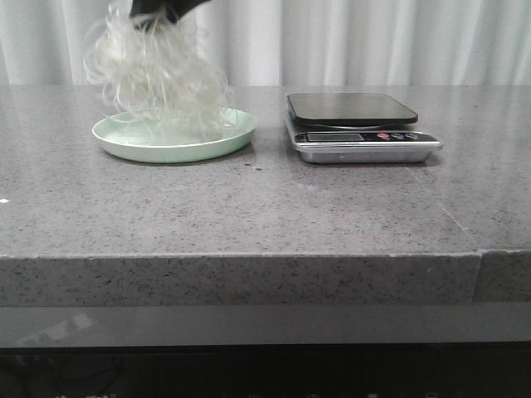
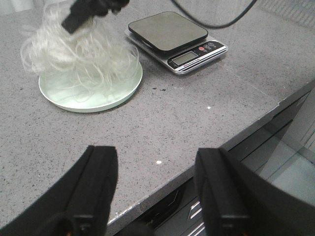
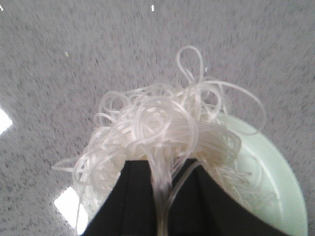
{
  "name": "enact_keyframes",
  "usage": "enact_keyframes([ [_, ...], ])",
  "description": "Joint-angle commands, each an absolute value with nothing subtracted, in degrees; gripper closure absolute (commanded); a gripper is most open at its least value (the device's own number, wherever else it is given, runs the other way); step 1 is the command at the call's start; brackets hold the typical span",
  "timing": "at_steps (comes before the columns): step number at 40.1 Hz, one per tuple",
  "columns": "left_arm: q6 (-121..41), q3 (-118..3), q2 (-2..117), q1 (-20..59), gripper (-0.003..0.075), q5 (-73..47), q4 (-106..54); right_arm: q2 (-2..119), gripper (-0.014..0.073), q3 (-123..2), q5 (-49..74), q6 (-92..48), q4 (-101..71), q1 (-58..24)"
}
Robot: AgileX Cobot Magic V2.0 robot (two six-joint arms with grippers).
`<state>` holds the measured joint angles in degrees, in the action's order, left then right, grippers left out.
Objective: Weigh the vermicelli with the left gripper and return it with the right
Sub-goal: 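Carry the vermicelli with the right gripper back onto the green plate, then open the right gripper and raise it away from the plate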
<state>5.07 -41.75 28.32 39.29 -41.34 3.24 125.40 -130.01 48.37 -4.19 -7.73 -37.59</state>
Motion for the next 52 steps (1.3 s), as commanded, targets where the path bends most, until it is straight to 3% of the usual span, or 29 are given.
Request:
enact_keyframes([
  [1, 5.36, -43.25, 28.70, 39.64, 0.0283, -37.08, 2.79, 122.84, 0.0402, -132.46, 46.52, -4.62, -7.12, -37.23],
  [6, 5.36, -43.25, 28.70, 39.64, 0.0283, -37.08, 2.79, 124.10, 0.0372, -132.46, 49.50, -4.62, -6.65, -37.03],
  [14, 5.36, -43.25, 28.70, 39.64, 0.0283, -37.08, 2.79, 123.71, 0.0179, -132.94, 49.81, -4.62, -6.65, -37.03],
  [18, 5.36, -43.25, 28.70, 39.64, 0.0283, -37.08, 2.79, 122.75, 0.0122, -132.94, 50.74, -4.56, -6.65, -36.73],
  [40, 5.36, -43.25, 28.70, 39.64, 0.0283, -37.08, 2.79, 105.07, 0.0116, -130.91, 60.72, -2.66, -6.58, -35.91],
  [52, 5.36, -43.25, 28.70, 39.64, 0.0283, -37.08, 2.69, 86.25, 0.0116, -104.45, 47.20, -2.66, -4.77, -35.91],
])
